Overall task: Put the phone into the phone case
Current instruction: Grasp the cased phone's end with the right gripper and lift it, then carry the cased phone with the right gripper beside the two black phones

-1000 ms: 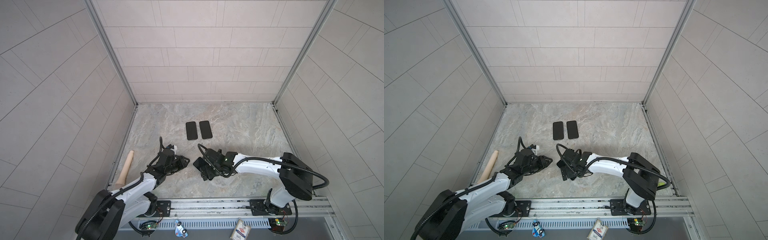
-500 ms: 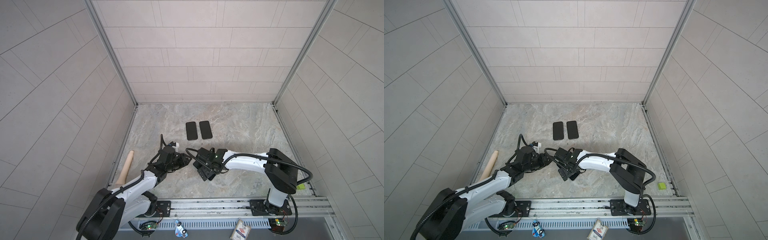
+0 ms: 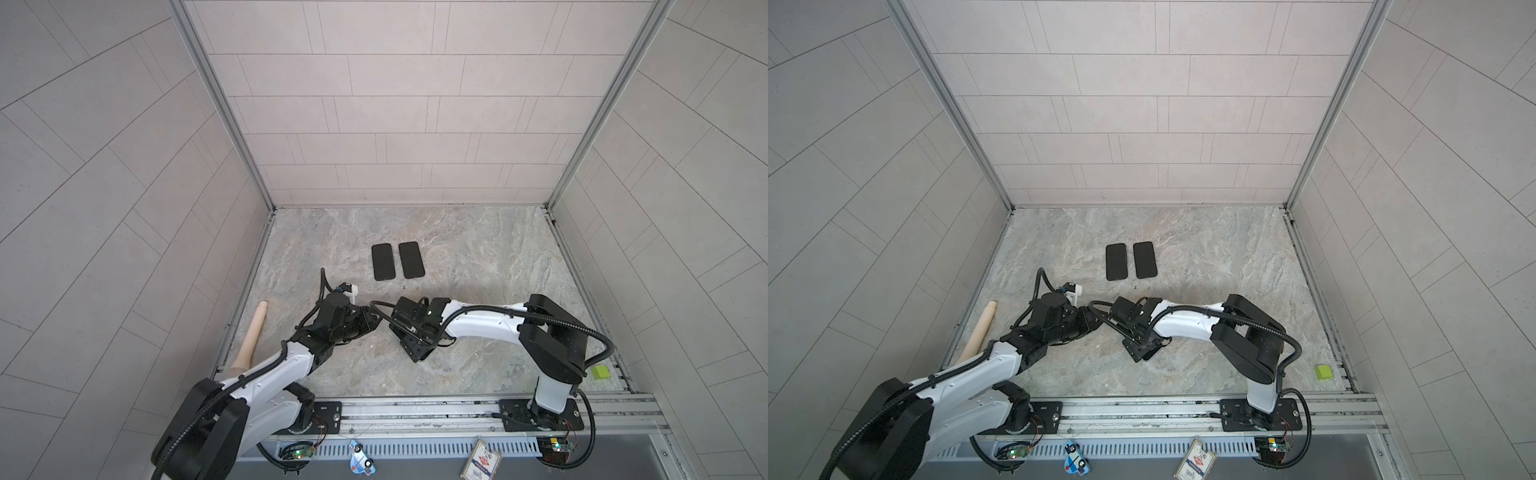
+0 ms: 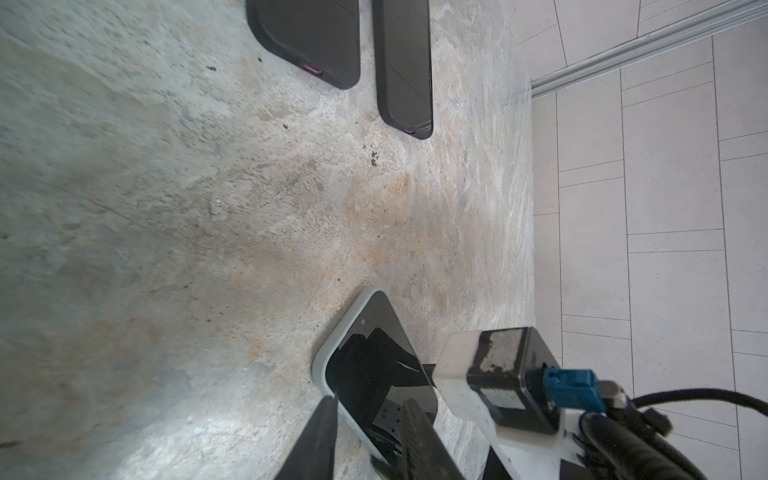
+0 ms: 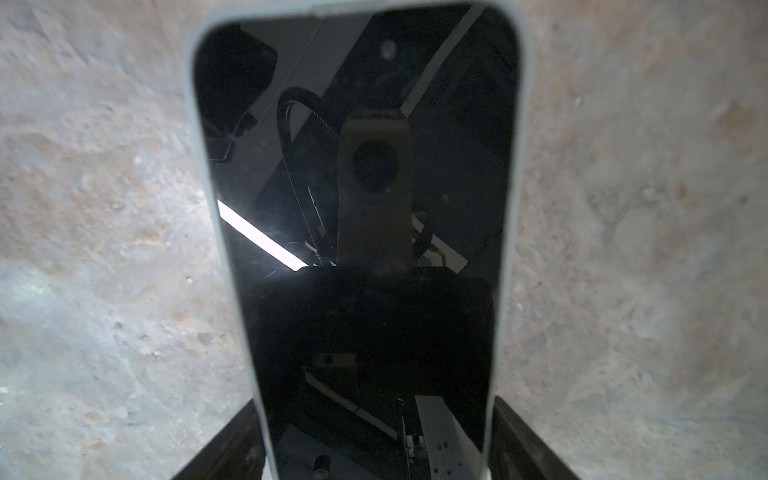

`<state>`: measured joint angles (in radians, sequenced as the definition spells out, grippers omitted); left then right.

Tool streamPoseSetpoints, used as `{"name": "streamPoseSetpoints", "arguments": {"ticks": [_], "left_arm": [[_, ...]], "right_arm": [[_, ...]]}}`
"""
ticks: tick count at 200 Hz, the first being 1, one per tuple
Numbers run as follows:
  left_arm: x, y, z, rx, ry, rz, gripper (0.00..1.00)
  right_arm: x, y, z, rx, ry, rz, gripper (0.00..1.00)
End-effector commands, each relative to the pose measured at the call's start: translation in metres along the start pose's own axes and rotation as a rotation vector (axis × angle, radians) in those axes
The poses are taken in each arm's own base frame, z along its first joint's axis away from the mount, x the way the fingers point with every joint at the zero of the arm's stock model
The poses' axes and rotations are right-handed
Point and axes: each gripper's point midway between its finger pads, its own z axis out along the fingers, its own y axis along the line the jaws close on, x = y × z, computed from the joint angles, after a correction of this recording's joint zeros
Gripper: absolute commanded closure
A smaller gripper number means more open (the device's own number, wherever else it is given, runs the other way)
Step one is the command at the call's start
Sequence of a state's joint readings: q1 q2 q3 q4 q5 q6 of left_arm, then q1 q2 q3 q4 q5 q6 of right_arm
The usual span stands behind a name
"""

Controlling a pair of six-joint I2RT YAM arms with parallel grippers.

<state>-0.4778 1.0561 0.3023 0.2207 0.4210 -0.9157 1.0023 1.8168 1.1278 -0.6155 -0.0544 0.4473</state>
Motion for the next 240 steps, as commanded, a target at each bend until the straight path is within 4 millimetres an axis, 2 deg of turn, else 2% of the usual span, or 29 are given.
{"name": "streamPoseSetpoints", "arguments": {"ticks": [1, 36, 52, 95, 124, 134, 161, 179, 183, 201, 218, 240], "left_arm": [[-0.006, -0.002, -0.002, 0.007, -0.029, 0.006, 0.66], [-0.006, -0.002, -0.002, 0.008, -0.033, 0.006, 0.66], [-0.007, -0.002, -0.003, 0.007, -0.037, 0.005, 0.66], [-0.007, -0.003, -0.003, 0.010, -0.037, 0.006, 0.66], [-0.009, -0.004, -0.004, 0.013, -0.045, 0.006, 0.66], [-0.009, -0.004, -0.004, 0.013, -0.047, 0.005, 0.66], [-0.011, -0.006, -0.005, 0.017, -0.056, 0.006, 0.66], [-0.012, -0.006, -0.006, 0.018, -0.063, 0.006, 0.66], [-0.005, 0.003, -0.005, 0.002, -0.051, 0.000, 0.66], [-0.006, 0.003, -0.005, 0.002, -0.055, -0.003, 0.66], [-0.006, 0.004, -0.004, 0.000, -0.053, -0.004, 0.66], [-0.006, 0.004, -0.004, -0.001, -0.053, -0.006, 0.66]], "right_arm": [[0.013, -0.007, 0.004, 0.026, 0.034, 0.003, 0.25], [0.009, -0.009, -0.007, 0.019, 0.002, 0.018, 0.32], [0.004, -0.012, -0.015, 0.019, -0.017, 0.033, 0.41], [-0.008, -0.025, -0.035, 0.001, -0.066, 0.089, 0.43], [-0.014, -0.042, -0.048, -0.015, -0.097, 0.153, 0.44], [-0.015, -0.053, -0.052, -0.026, -0.105, 0.189, 0.48], [-0.017, -0.088, -0.062, -0.065, -0.122, 0.312, 0.50], [-0.019, -0.117, -0.068, -0.068, -0.146, 0.401, 0.51], [-0.019, -0.124, -0.069, -0.065, -0.150, 0.421, 0.51], [-0.021, -0.153, -0.071, -0.060, -0.154, 0.495, 0.51], [-0.029, -0.178, -0.073, -0.055, -0.161, 0.544, 0.51], [-0.051, -0.201, -0.072, -0.044, -0.190, 0.565, 0.50]]}}
